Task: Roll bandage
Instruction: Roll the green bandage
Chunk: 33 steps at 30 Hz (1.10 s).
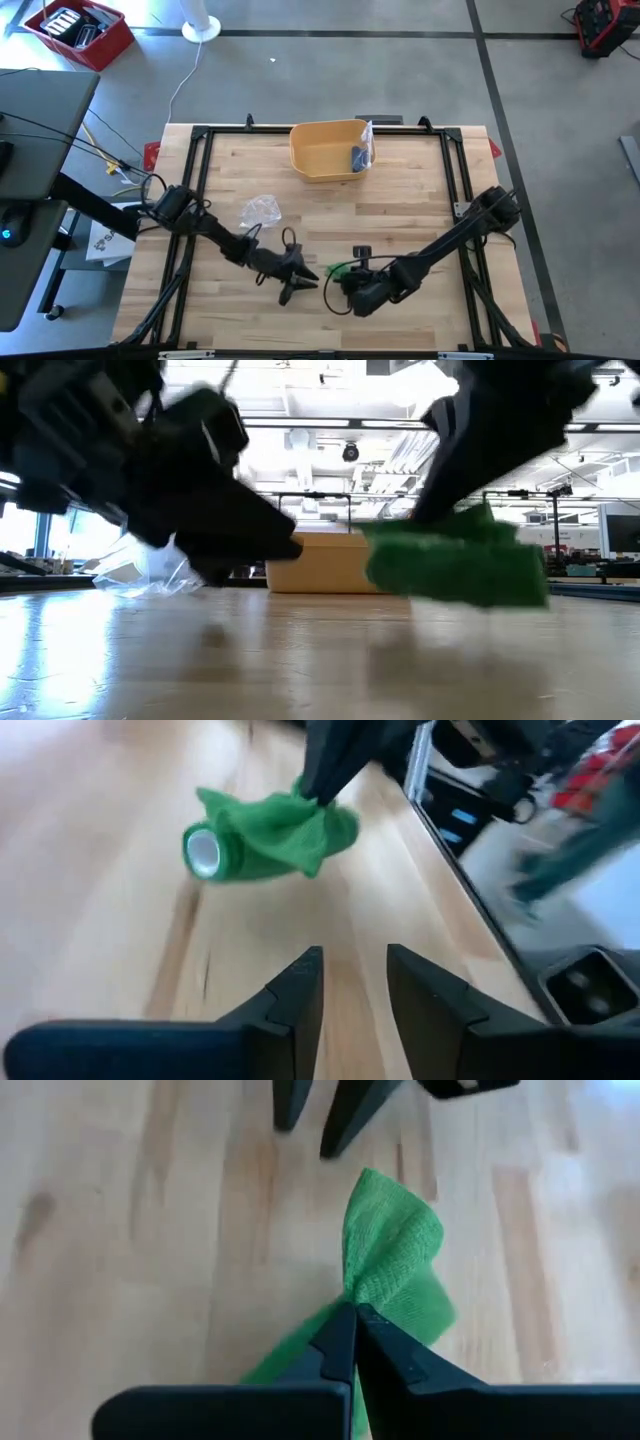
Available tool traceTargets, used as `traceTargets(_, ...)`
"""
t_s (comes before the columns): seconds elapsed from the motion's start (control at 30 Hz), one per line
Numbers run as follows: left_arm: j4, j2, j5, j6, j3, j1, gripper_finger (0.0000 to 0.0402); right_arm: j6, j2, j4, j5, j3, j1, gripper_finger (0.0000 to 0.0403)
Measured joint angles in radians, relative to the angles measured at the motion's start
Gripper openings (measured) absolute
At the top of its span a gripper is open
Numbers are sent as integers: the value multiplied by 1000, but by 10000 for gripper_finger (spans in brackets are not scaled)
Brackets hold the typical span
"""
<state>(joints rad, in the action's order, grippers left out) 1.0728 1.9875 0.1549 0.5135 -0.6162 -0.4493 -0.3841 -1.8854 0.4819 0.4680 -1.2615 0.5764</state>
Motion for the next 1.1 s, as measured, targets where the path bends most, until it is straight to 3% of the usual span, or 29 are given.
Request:
traceTargets(0.1,-20,-4,125,-82,-31,-33,112,29,46,-2,6,0,0,0)
traceTargets(0.17,-48,-3,156,-93,-47,-35,117,51,68,-8,9,0,1,0)
traceTargets(0.53,-55,-21,131,-90,-73,-49,141,130,172,-40,-1,0,14,0)
traceTargets(0.67,90,-48,98,-281,-74,-121,137,181,229,-59,-37,0,48,0)
traceTargets(0.8,160,-82,243,-482,-97,-194,130,233,274,-134,-56,0,83,0)
traceTargets(0.93,119,-89,383,-756,-195,-239,132,286,287,-195,-84,0,93,0)
traceTargets(1.1,-32,-89,464,-803,-316,-238,150,293,289,-205,-96,0,90,0)
